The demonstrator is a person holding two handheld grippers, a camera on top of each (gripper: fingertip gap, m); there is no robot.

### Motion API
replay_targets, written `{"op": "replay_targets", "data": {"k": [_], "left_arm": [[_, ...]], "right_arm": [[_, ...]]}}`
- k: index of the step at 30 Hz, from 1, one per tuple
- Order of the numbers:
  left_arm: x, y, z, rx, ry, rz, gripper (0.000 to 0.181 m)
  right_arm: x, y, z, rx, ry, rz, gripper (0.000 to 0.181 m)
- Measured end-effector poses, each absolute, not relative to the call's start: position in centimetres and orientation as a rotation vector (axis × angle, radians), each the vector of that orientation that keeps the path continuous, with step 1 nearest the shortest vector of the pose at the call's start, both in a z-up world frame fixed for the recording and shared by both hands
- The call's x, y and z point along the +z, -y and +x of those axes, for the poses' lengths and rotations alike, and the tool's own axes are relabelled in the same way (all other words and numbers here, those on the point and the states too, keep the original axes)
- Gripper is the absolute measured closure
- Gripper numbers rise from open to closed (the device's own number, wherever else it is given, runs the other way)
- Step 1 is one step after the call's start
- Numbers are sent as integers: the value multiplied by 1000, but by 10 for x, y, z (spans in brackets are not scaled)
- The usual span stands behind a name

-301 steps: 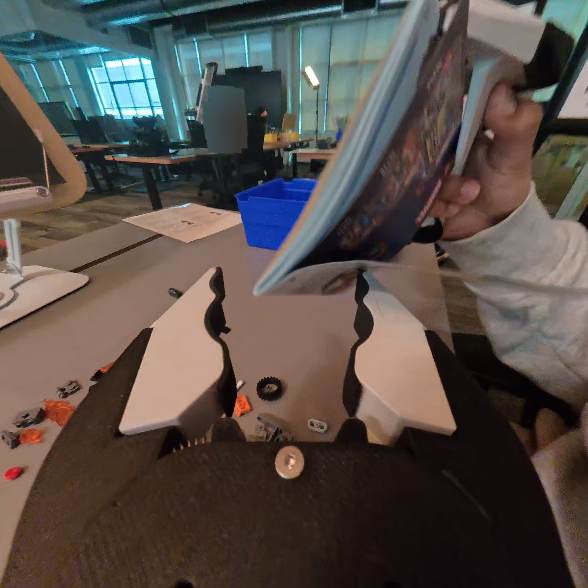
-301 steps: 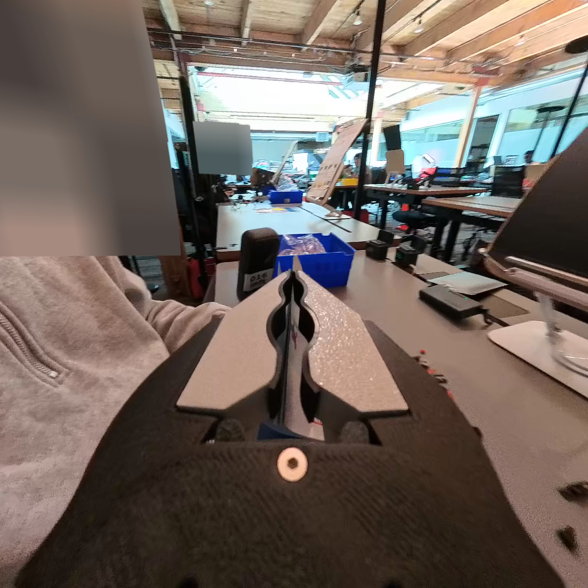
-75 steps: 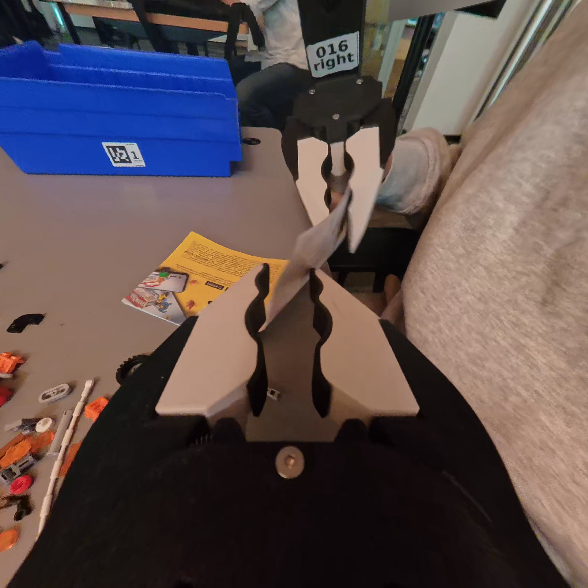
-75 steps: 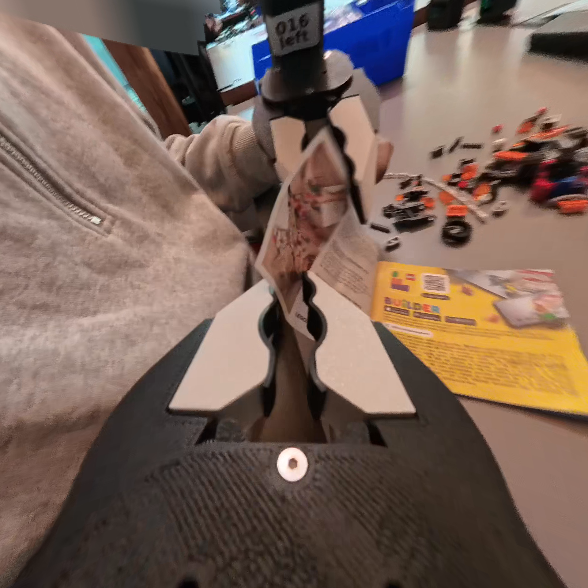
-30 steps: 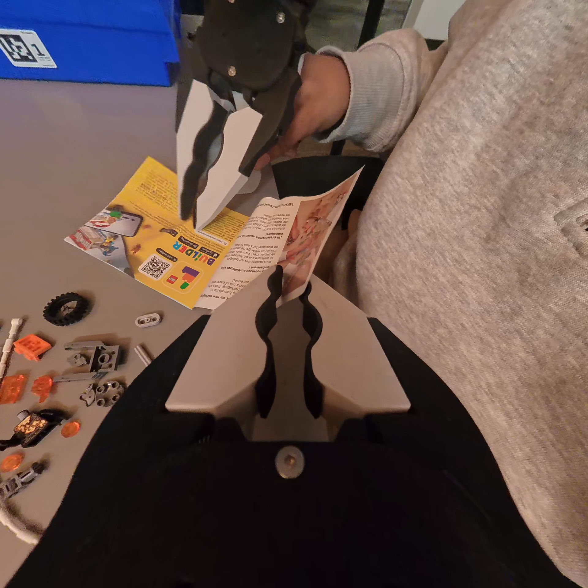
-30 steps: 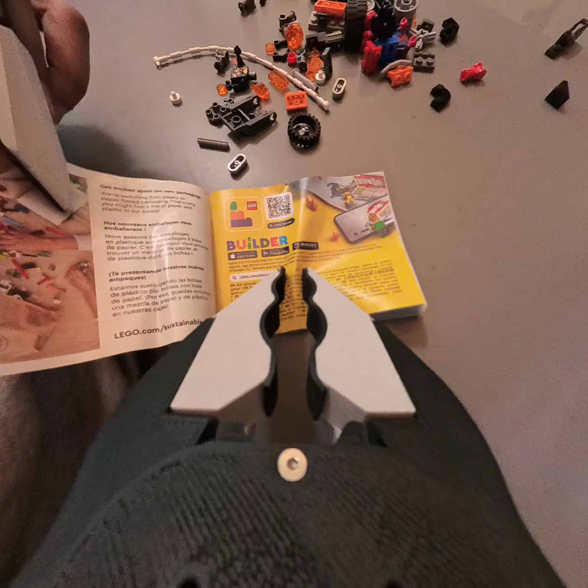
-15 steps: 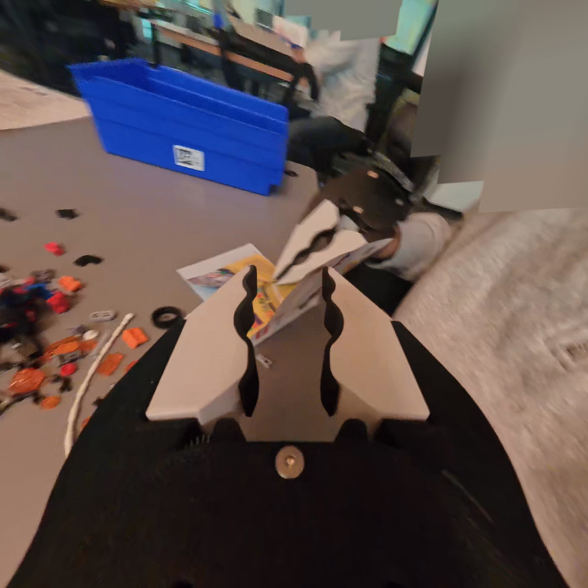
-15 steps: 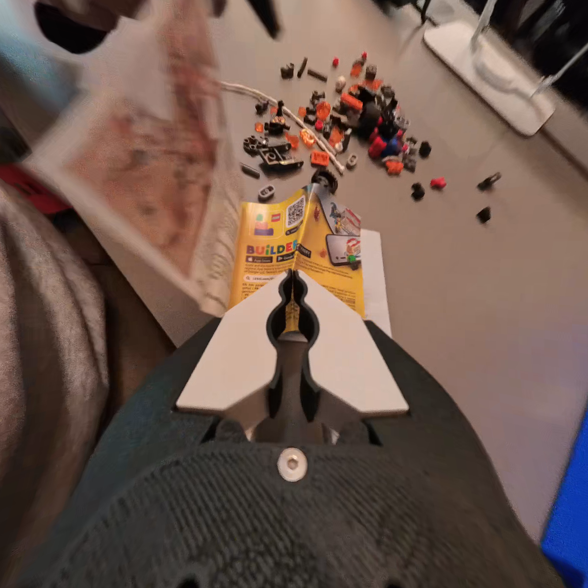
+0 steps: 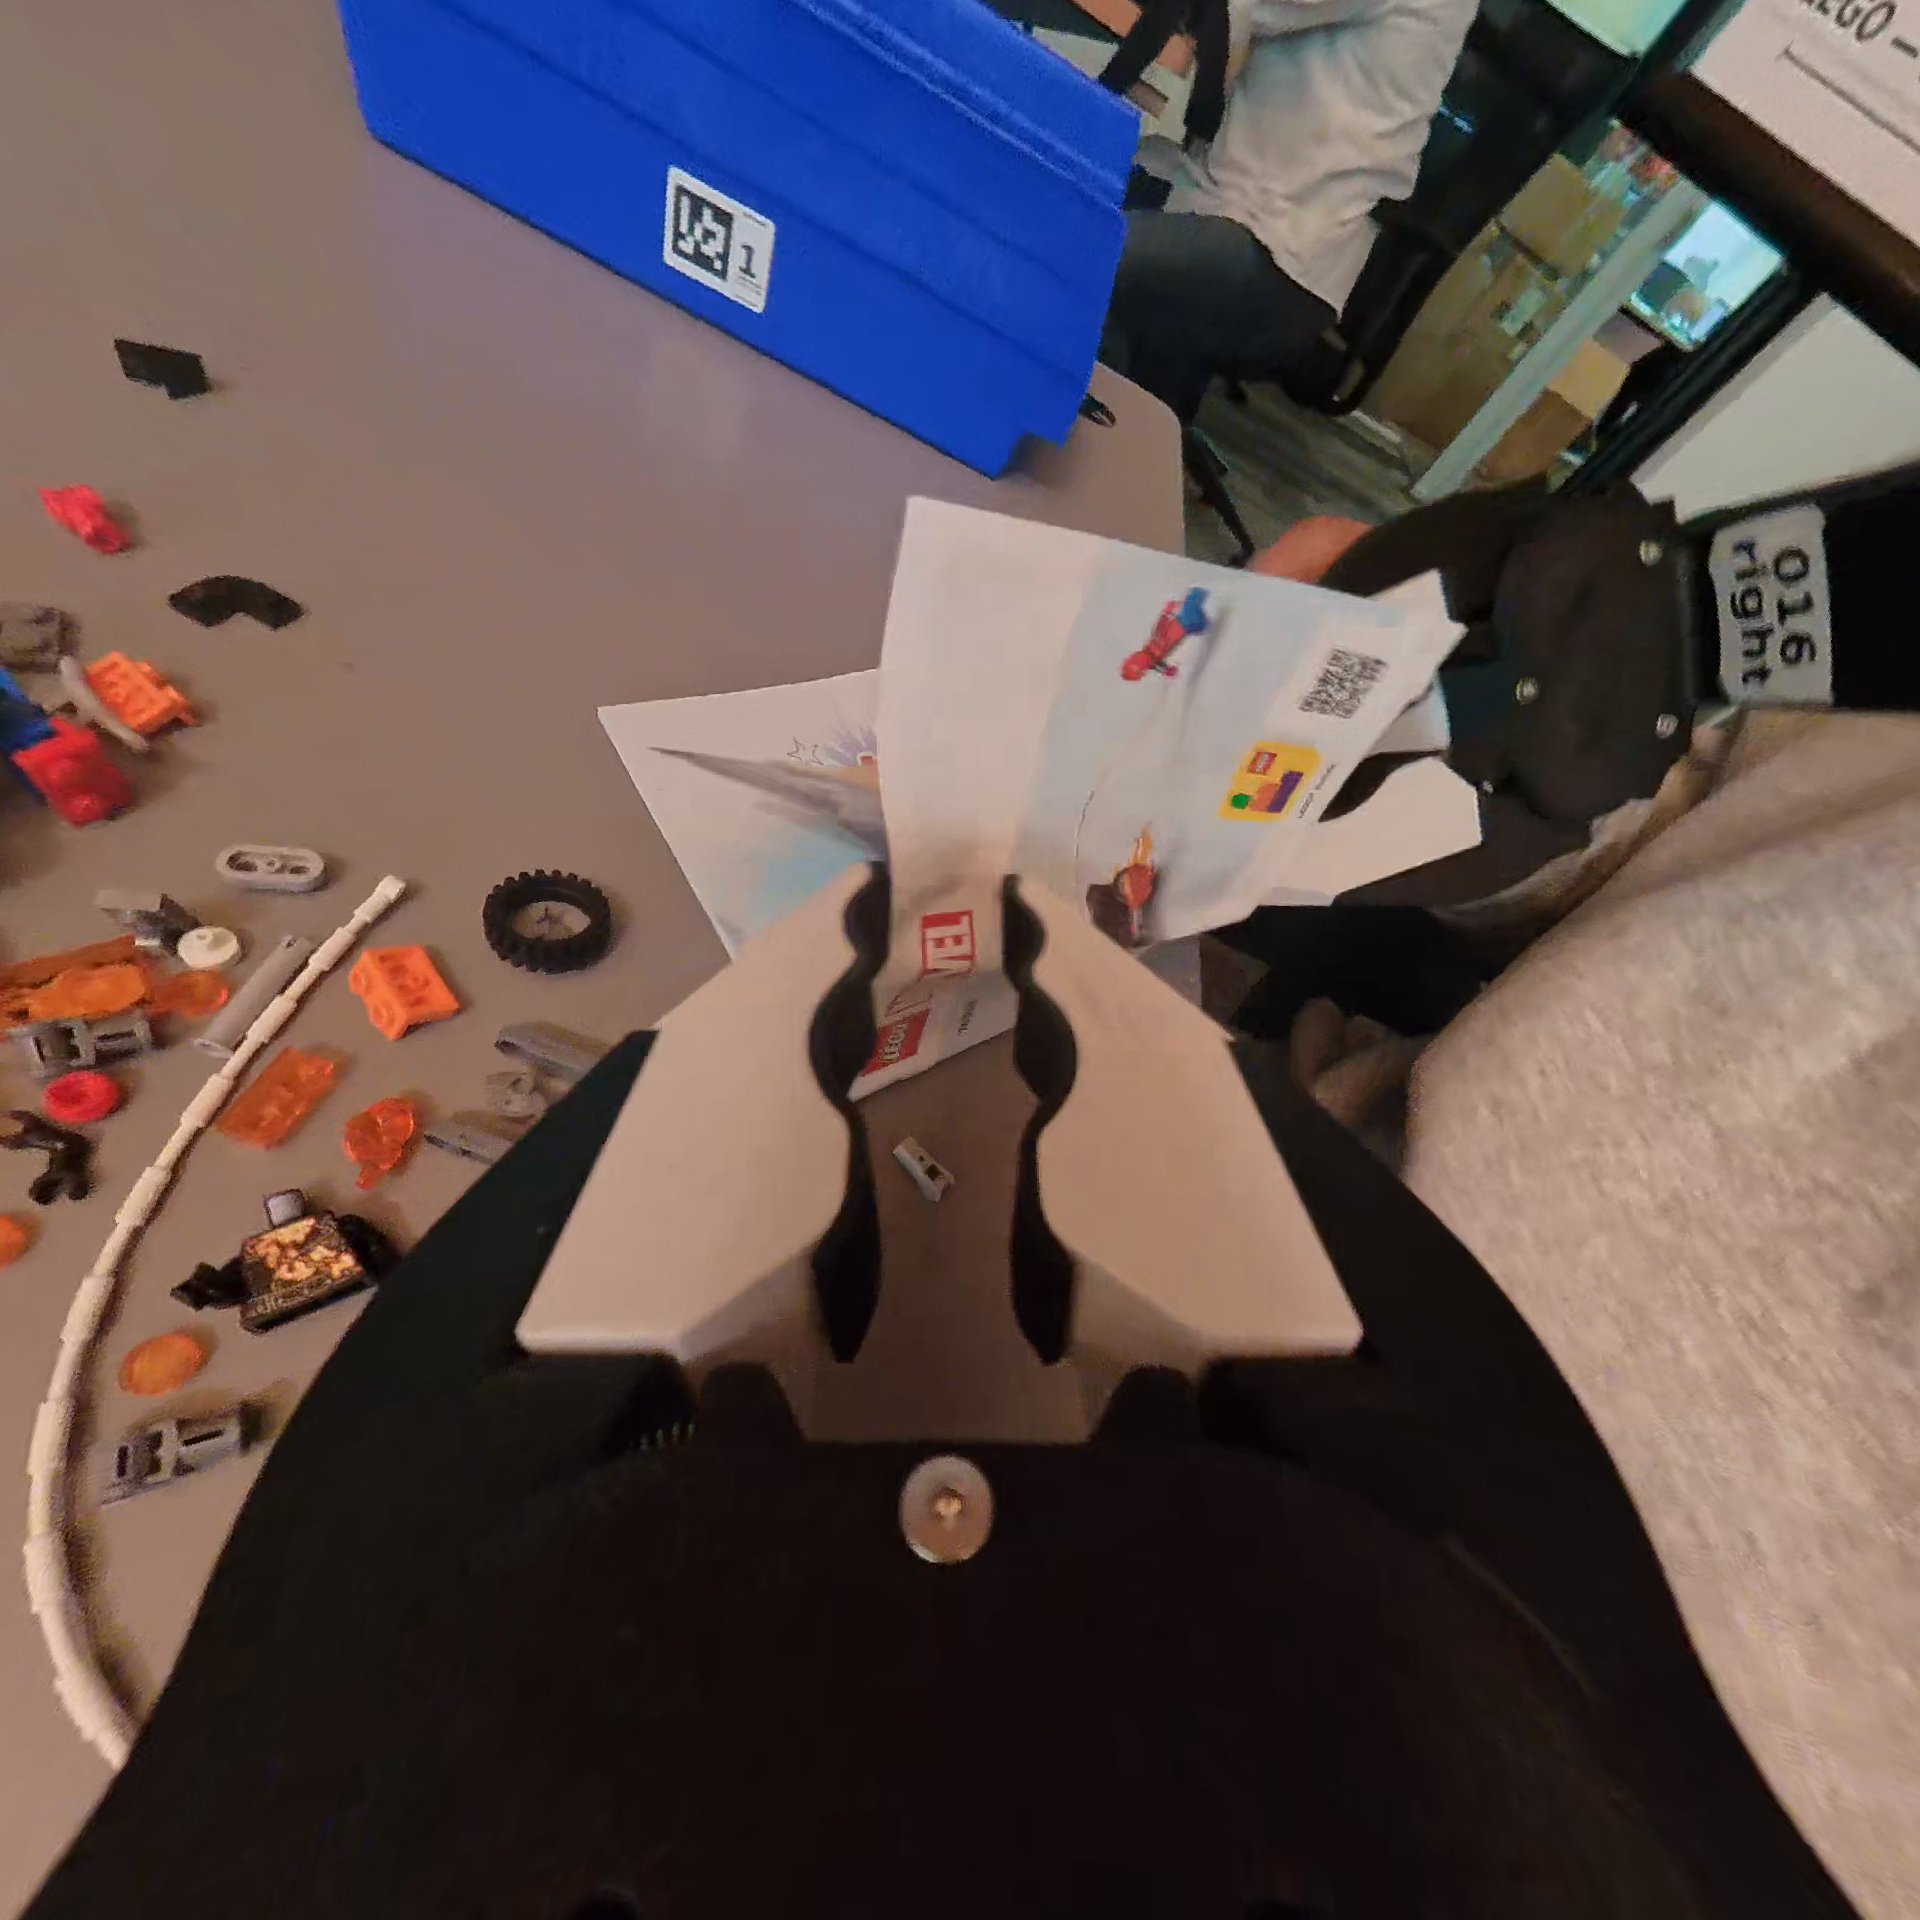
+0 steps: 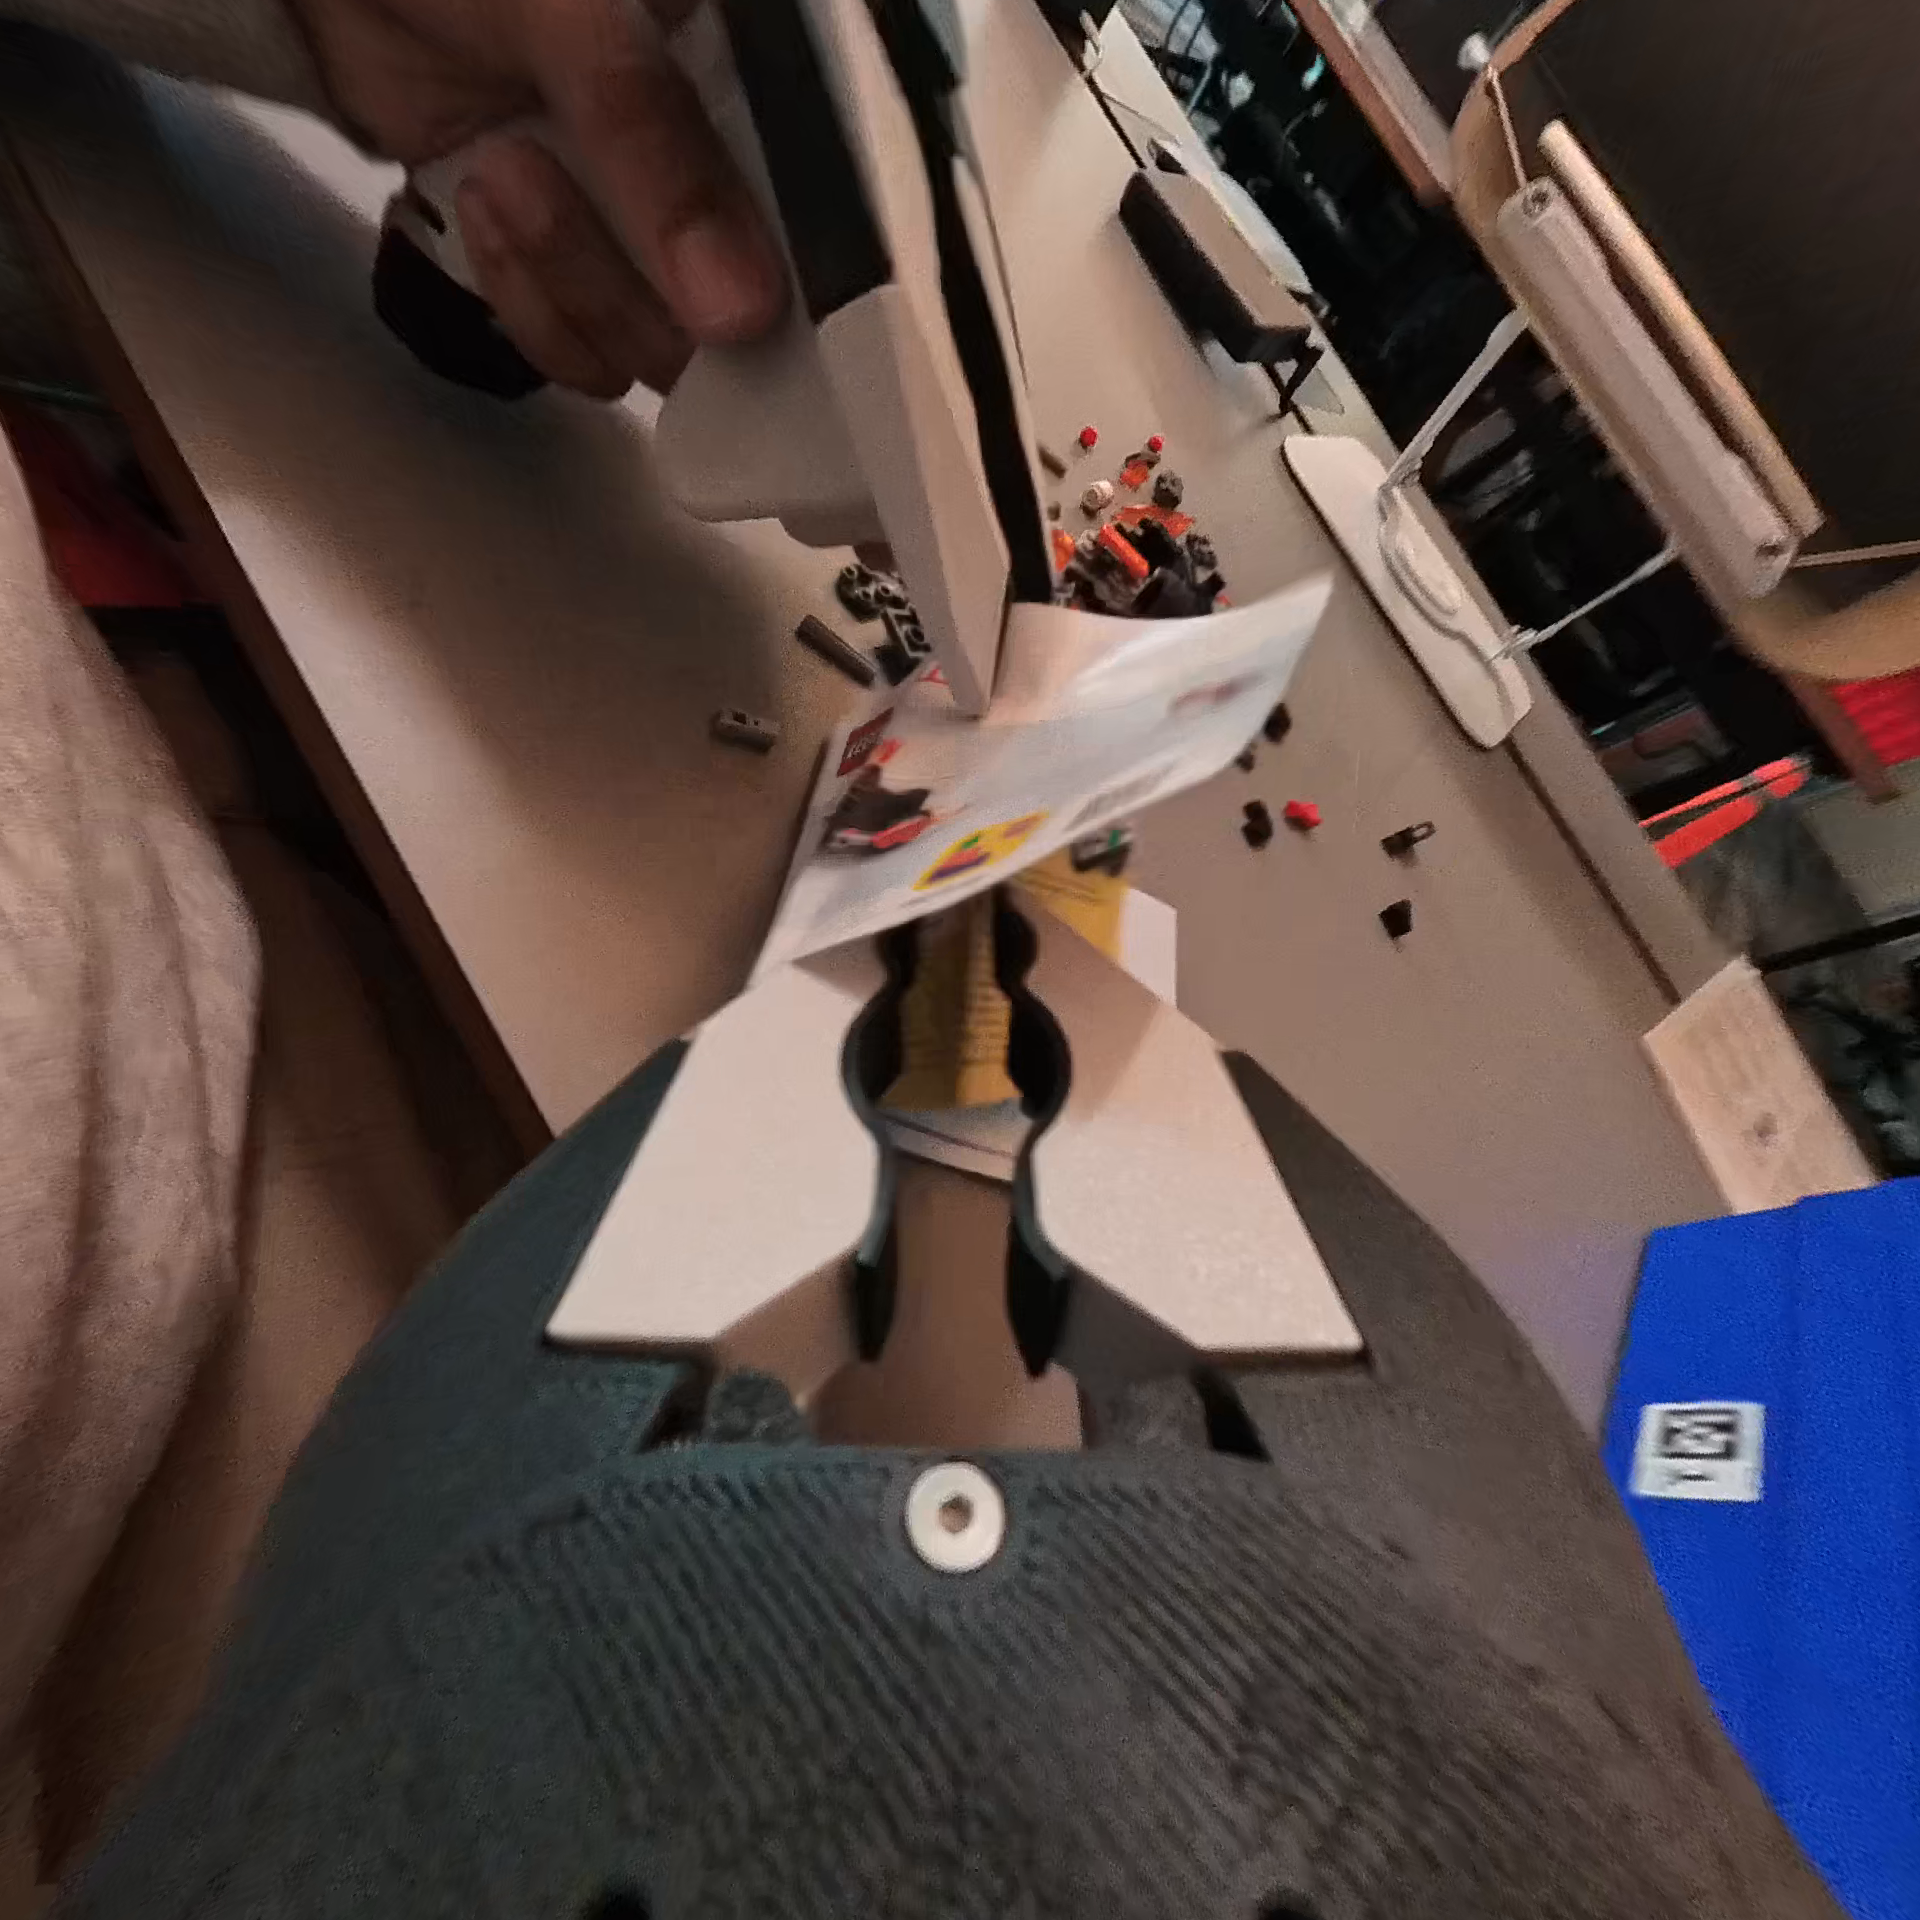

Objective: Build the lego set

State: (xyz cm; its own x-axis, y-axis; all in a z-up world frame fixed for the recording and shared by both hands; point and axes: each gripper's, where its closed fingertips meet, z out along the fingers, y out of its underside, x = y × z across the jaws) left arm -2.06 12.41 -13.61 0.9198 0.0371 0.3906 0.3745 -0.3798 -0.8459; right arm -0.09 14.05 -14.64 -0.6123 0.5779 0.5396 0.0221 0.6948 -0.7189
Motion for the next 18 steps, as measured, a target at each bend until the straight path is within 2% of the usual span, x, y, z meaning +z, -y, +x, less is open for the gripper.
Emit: {"op": "replay_targets", "data": {"k": [2,4,8,14,15,18], "left_arm": [[-132,-123,-17,-361,252,-1915,175],[-124,-121,-9,-401,201,-1867,179],[-113,-115,6,-436,72,-1802,181],[-104,-107,20,-392,-88,-1753,181],[-103,-106,20,-384,-91,-1752,181],[-106,-103,16,-372,-74,-1771,181]], "right_arm": [[-138,-142,-1,1027,2105,-589,152],[-115,-148,0,1286,2062,-733,134],[-73,-176,0,1777,1896,-973,119],[-114,-160,15,1885,2136,-1092,89],[-117,-146,27,1959,2229,-1051,88],[-112,-123,52,2121,2362,-878,120]]}}
